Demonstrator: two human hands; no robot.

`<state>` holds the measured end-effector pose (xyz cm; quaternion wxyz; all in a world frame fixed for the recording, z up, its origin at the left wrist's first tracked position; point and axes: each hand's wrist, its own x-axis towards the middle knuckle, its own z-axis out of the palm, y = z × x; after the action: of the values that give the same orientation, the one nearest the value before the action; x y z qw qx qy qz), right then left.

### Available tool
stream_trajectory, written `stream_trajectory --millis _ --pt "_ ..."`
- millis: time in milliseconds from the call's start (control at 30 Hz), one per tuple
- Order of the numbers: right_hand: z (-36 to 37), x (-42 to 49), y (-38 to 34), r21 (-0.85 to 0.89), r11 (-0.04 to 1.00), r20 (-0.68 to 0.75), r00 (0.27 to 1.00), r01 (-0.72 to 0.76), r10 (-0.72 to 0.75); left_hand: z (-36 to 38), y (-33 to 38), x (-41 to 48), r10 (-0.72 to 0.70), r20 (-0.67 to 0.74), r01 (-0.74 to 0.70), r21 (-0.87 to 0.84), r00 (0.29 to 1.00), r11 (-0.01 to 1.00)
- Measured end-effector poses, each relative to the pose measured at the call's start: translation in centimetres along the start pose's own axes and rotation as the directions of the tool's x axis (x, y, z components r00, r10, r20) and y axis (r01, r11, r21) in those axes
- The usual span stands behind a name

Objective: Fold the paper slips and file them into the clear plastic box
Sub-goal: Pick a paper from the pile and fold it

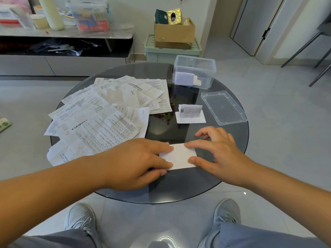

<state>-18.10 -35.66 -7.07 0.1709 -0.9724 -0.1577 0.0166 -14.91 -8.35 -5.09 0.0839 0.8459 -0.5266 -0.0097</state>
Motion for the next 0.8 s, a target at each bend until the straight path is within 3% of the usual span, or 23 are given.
stream_trajectory --millis 100,300,400,567,667,800 --pt "0.0 0.2 -0.2 -0.002 1.000 0.009 1.000 0.002 -0.002 -0.8 0.7 1.7 -0.204 0.021 0.205 -0.140 0.979 0.969" --pt "-0.2 0.7 -0.7 0.026 1.000 0.042 0.999 0.016 -0.017 -1.8 1.0 5.7 -0.464 0.245 0.508 -0.163 0.851 0.846" --pt "-0.1 0.7 -1.0 0.051 0.999 0.040 0.999 0.014 -0.016 -2.4 0.8 6.7 -0.514 0.333 0.579 -0.132 0.790 0.804" --pt "-0.1 0.9 -0.9 0.114 0.993 0.049 0.999 -0.011 0.005 -2.8 0.7 7.3 -0.536 0.363 0.610 -0.128 0.762 0.782" --pt "-0.3 1.1 -0.8 0.181 0.983 0.062 0.998 -0.036 0.025 -2.9 -0.1 7.0 -0.544 0.361 0.641 -0.256 0.758 0.723" --pt "-0.6 1.6 -0.6 0.307 0.950 0.049 0.998 -0.059 0.046 -3.3 -1.2 6.4 -0.563 0.391 0.681 -0.506 0.728 0.529"
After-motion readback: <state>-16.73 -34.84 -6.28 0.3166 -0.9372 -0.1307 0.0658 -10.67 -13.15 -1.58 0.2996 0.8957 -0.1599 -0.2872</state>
